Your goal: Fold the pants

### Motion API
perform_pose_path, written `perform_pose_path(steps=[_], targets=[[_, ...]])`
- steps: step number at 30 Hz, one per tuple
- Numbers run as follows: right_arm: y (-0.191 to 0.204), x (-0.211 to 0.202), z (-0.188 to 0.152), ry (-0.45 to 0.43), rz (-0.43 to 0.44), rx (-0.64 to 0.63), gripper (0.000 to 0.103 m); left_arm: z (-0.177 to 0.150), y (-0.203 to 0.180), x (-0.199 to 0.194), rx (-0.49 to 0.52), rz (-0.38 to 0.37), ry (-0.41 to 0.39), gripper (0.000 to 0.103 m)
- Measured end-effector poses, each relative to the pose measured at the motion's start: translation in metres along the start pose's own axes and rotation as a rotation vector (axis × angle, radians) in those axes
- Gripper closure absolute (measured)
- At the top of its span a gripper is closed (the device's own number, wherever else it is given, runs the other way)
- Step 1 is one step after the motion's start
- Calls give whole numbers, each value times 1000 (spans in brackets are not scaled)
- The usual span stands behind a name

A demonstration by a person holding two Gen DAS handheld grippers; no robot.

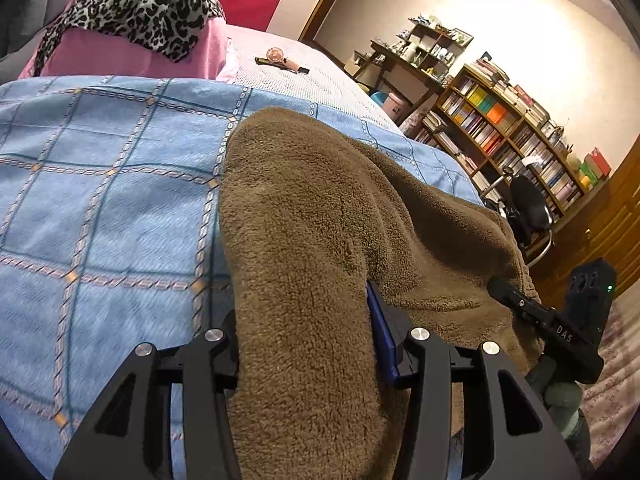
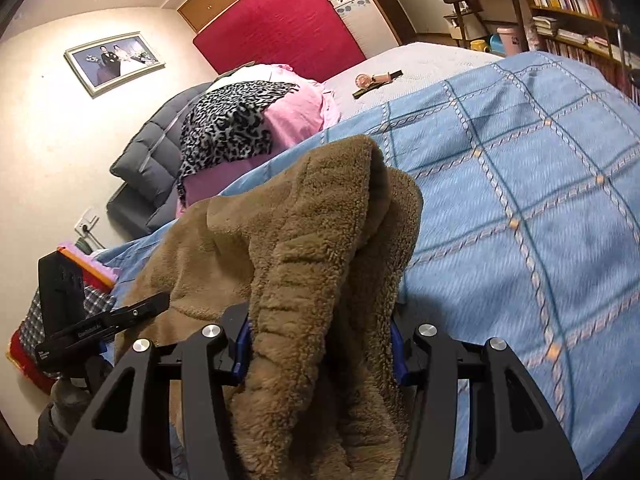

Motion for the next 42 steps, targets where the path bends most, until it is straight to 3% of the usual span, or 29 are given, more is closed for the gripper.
perform_pose_path(steps=[8, 17, 20, 25, 30, 36, 42], targets=[[-38, 32, -2, 52, -57, 6, 50, -3, 3, 45, -13, 20, 46, 53], [-55, 39, -18, 62, -73, 36, 45, -15, 6, 52, 42, 80, 39, 28], [-55, 31, -17, 48, -82, 58, 40, -18, 11, 51, 20, 88, 43, 23], [-53, -8, -11, -57, -124, 93, 34, -22, 16, 43, 4, 90, 39, 22], [-32, -40, -24, -100, -159, 11, 34, -32, 11, 32, 34, 105, 30, 21], [-38, -29, -54, -30, -351, -105, 34, -42, 10, 35, 30, 118, 46, 20], [-65, -20, -65, -21, -401, -38, 27, -57, 1, 39, 95, 168, 50, 18]])
Point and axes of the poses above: each gripper's, at about its wrist camera, not at the fingertips, and x roughly the way its jaws point, y to its left, z to its top, the point moved 6 cm from there along x, roughly the way its jaws point, and after that the axes turned 1 degree about x, right-handed, at the moved point
